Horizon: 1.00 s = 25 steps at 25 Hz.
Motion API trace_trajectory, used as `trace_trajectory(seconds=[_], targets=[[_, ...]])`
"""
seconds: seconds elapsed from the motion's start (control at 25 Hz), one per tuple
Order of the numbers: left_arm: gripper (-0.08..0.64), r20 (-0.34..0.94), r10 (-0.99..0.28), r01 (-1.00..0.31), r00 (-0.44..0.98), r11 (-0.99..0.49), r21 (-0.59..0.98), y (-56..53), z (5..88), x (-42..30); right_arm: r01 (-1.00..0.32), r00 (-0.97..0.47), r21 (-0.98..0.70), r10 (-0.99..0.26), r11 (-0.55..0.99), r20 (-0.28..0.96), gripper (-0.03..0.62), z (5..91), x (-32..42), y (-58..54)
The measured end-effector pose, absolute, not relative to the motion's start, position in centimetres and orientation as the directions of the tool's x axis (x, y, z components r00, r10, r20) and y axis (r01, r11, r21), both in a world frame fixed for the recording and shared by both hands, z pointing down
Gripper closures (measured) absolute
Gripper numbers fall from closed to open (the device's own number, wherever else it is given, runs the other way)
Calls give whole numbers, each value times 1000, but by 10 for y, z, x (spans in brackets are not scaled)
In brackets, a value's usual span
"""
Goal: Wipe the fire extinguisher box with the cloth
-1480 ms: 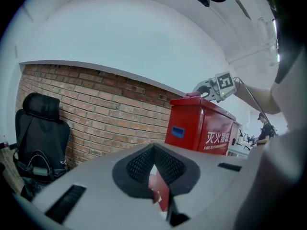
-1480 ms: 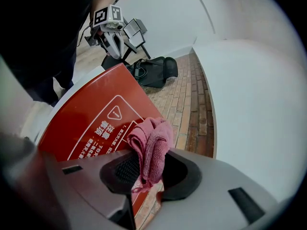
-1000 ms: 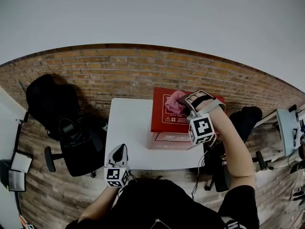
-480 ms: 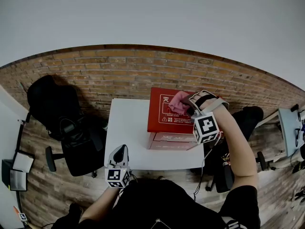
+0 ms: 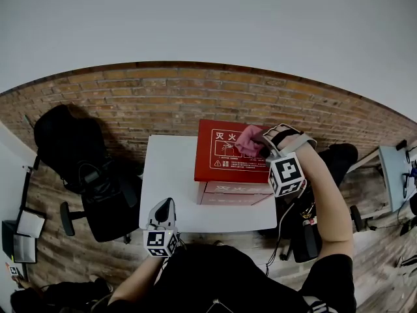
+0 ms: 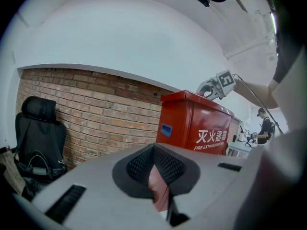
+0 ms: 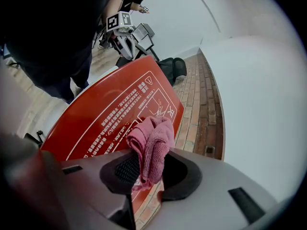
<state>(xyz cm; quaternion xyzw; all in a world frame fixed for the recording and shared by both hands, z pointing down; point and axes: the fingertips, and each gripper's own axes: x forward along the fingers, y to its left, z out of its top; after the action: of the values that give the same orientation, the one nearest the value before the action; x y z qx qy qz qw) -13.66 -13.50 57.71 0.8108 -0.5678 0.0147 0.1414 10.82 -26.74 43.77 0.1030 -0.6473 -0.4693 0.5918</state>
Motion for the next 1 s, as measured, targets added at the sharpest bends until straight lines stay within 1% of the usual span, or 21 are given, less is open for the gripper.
trace_trajectory(seconds=[0.56, 1.0], targets=[[541, 178, -908, -915, 381, -342, 212, -142, 579, -110, 399, -257, 728, -694, 559, 673, 485, 440, 142, -266], [541, 174, -893, -901, 416, -377, 216, -144, 578, -88, 392, -199, 709, -698, 587, 688, 483, 439, 180, -260]])
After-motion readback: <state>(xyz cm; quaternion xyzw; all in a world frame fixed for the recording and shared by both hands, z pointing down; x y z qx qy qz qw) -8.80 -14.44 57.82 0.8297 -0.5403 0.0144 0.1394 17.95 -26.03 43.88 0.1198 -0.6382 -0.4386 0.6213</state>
